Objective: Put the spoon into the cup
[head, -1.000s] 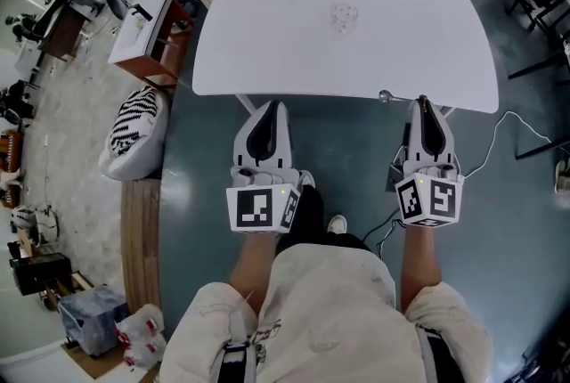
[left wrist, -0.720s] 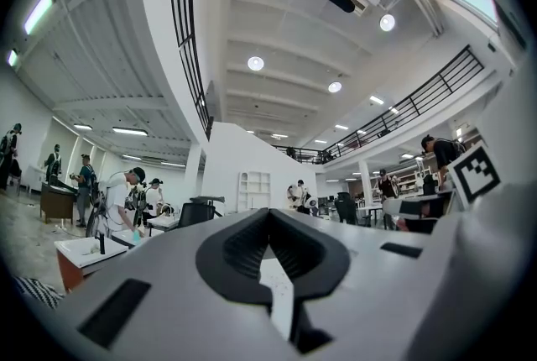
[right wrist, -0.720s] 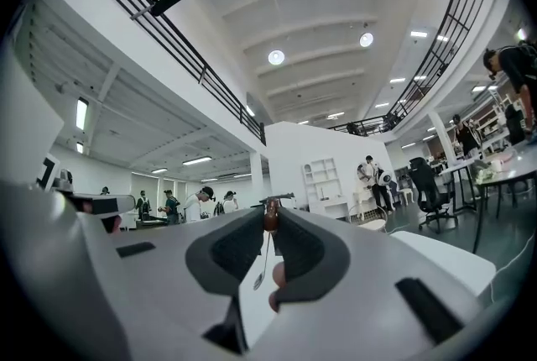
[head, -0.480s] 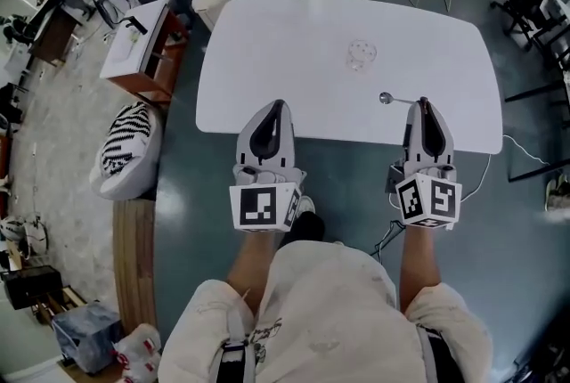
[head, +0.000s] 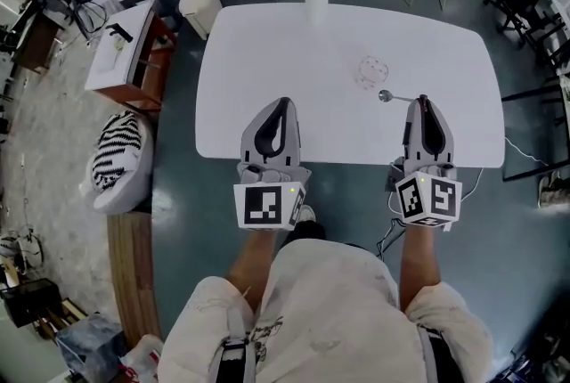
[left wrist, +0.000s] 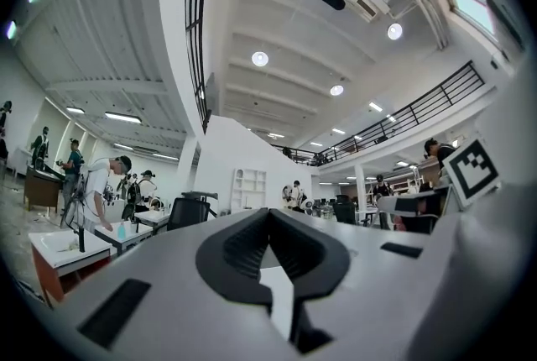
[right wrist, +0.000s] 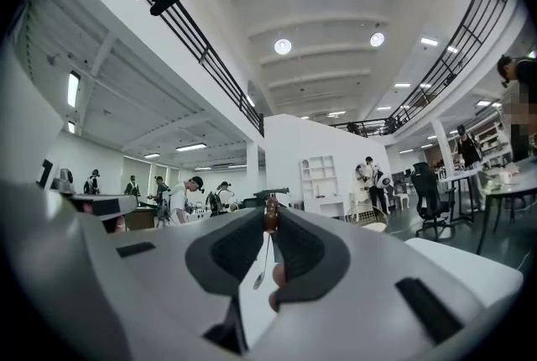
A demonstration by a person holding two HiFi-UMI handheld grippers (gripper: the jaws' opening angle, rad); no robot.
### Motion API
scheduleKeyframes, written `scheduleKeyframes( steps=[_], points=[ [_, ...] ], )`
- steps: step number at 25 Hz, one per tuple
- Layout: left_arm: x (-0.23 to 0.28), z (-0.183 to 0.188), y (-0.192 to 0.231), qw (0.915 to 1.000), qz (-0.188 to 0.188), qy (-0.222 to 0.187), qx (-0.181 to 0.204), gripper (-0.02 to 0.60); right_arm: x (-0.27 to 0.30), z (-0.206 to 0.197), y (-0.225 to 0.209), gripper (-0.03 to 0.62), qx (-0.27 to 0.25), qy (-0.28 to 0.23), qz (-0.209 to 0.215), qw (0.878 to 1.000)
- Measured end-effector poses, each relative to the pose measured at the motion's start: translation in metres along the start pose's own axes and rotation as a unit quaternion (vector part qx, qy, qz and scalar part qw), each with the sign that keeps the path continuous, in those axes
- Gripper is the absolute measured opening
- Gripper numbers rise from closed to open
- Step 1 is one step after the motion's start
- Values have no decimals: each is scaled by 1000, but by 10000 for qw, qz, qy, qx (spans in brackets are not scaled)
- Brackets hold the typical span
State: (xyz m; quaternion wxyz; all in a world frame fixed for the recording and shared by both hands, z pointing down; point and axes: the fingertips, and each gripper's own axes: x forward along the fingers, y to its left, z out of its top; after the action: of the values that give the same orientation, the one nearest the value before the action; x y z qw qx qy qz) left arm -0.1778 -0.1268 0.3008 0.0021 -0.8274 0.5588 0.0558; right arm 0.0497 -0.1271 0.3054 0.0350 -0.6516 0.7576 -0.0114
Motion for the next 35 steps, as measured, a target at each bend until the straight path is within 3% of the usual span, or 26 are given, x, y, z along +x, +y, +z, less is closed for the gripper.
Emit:
scheduleKeyframes(
  steps=[6,14,27,35],
  points=[
    [21,-10,31,10000,-70,61,-34,3,28,-5,19,29,-72,29,-82,9999],
    [61,-24,6,9995,-231,205,-119,3,50,-14,-18,29,30,136,-190,9997],
    [167,-58,-28,9992,-57,359,185,3,133,-40,-93,29,277,349,196,9988],
    [221,-92,-49,9974,82,621,351,3,180,-97,-119,29,440,904,625,9930]
  ],
)
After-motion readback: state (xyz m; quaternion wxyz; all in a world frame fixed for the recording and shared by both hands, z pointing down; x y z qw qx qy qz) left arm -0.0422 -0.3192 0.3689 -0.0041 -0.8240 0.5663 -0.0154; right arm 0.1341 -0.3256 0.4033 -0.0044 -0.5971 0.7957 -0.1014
